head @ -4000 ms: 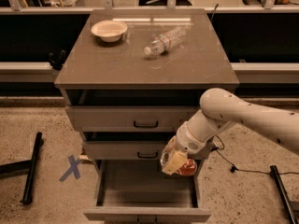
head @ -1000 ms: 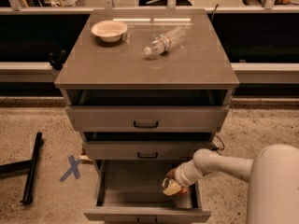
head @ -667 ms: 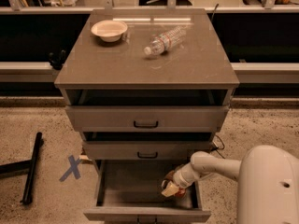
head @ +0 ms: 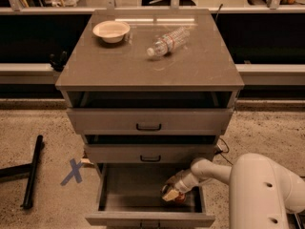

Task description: Place coke can into bottom drawer

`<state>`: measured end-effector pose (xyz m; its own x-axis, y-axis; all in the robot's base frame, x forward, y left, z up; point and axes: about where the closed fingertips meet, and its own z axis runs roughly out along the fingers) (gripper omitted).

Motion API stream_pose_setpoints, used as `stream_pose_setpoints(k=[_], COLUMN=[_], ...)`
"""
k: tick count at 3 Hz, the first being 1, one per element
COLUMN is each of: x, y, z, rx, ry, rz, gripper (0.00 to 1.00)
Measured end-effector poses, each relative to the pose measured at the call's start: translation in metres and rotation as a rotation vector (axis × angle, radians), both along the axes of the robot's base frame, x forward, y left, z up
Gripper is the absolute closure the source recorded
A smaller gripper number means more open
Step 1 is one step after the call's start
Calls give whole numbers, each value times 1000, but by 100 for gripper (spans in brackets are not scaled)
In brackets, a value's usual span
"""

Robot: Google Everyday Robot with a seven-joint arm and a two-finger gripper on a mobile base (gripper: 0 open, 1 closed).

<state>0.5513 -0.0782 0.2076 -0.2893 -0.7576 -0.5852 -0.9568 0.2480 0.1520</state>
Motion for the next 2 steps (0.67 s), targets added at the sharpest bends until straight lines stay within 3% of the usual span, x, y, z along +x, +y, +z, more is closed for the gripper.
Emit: stream_pose_setpoints(k=[1, 2], x=[3, 3], y=[5, 5], z=[-9, -4], rx=[11, 75], ry=[7, -9], rz=[-1, -27], gripper=[28, 0])
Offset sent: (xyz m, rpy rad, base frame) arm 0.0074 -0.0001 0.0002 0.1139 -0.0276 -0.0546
